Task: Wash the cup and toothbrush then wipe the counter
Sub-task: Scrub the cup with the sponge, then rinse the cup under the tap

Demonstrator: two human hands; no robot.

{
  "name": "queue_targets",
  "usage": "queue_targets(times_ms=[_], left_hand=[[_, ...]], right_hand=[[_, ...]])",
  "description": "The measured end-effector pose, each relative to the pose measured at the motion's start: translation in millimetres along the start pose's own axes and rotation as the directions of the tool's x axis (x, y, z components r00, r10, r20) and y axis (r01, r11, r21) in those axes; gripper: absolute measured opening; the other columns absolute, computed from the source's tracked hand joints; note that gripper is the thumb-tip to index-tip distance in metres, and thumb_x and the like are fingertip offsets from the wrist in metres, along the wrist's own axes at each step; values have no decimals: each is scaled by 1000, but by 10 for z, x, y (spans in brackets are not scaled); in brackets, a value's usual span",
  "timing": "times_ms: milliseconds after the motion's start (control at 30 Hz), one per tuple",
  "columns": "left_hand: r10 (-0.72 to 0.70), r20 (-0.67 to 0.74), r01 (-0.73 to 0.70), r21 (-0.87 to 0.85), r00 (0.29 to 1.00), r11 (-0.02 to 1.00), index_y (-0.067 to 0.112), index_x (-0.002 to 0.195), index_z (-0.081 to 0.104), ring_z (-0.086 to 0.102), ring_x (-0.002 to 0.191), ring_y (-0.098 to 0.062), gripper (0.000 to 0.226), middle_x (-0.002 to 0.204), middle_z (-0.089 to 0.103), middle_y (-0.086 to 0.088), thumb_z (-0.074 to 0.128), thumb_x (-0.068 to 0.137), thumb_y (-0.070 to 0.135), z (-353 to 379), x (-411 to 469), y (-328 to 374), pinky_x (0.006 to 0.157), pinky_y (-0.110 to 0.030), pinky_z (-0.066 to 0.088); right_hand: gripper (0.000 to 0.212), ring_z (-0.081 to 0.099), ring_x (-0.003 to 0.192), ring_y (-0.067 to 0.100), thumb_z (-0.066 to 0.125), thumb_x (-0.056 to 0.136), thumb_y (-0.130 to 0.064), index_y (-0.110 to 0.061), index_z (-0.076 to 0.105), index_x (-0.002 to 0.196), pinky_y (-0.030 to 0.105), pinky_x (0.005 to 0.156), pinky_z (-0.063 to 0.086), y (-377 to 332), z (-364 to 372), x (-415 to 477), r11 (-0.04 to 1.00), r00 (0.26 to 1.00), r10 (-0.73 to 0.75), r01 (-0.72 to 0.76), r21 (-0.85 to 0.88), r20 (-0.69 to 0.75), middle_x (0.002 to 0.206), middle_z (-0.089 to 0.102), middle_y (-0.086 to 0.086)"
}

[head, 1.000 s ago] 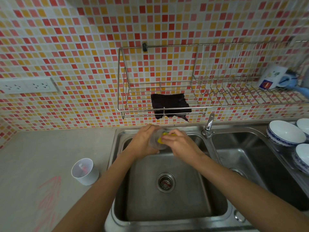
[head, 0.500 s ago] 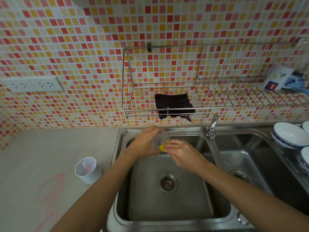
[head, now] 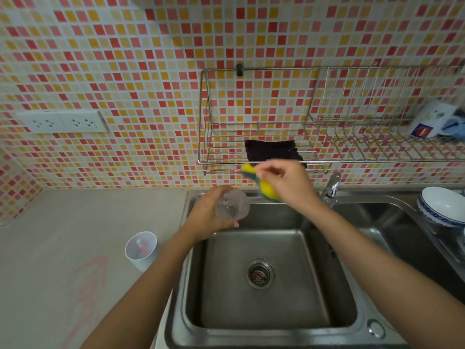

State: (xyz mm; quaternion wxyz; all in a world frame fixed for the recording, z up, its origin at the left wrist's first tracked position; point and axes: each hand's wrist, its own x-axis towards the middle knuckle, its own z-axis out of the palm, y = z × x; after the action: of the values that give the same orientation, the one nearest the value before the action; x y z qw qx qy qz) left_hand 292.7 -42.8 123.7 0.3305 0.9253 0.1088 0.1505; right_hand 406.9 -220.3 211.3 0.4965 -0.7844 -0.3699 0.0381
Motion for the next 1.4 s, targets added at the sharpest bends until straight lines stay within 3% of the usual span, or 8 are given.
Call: queue_targets(times_ms=[167,567,800,933,1067,1200,1267,1400], left_hand=[[-49,-36,47,-58,998,997,26,134,44,47,119,-10,88,133,51,10,89,59,39,-69,-116,-117,100,-33,45],[-85,-17,83,-99,996,992,31,132,43,48,120,-10,87,131,50,9,87,58,45,-37,-225,-349,101,-38,47],[-113,19,114,-93,993,989,38,129,44,50,119,-7,83,125,53,16,84,56,49,201,-137,-336,101,-38,46],[-112,52,116,-98,992,988,35,119,49,51,103,13,72,108,54,28,88,58,28,424,-74,-256,91,-22,45],[-112,180,134,-116,977,984,40,120,48,56,112,-4,72,118,57,20,83,57,42,779,30,-123,95,-36,51],[-68,260,97,-101,963,990,40,122,43,54,115,-6,75,120,56,17,80,56,40,1201,295,255,98,-37,48],[-72,260,108,-130,963,986,36,121,45,55,113,-4,73,119,58,15,83,59,27,1311,368,387,98,-34,48],[-69,337,138,-186,939,973,24,123,45,57,105,6,74,113,60,19,88,63,19,1640,615,670,87,-12,46]], right_hand=[[9,60,87,5,64,89,-19,-16,69,96,14,76,45,-389,160,677,998,975,-13,26,55,-221,91,66,-8],[18,66,89,15,62,83,-17,-22,69,67,40,79,56,100,882,1373,890,986,163,-158,-427,-26,85,70,-7],[15,57,99,8,57,89,-18,-13,71,94,26,92,45,-25,568,572,952,919,-252,178,-250,-304,101,68,0],[18,59,97,12,58,87,-13,-7,71,96,24,91,45,586,305,-372,900,878,-375,269,-342,-298,99,66,3],[20,65,88,19,62,84,-15,-12,70,102,35,82,54,1623,-74,-869,893,983,-37,-48,-448,-179,97,69,4],[38,65,92,33,59,88,-20,-17,57,125,34,76,49,2378,-567,-763,792,863,449,-504,-344,-231,103,68,14],[41,67,88,30,58,91,-32,-20,50,129,28,69,47,2511,-638,-559,775,800,558,-597,-209,-220,101,69,10],[53,58,112,28,58,92,-27,-26,37,140,32,90,43,2855,-668,-212,786,805,584,-593,-176,-102,129,59,5]])
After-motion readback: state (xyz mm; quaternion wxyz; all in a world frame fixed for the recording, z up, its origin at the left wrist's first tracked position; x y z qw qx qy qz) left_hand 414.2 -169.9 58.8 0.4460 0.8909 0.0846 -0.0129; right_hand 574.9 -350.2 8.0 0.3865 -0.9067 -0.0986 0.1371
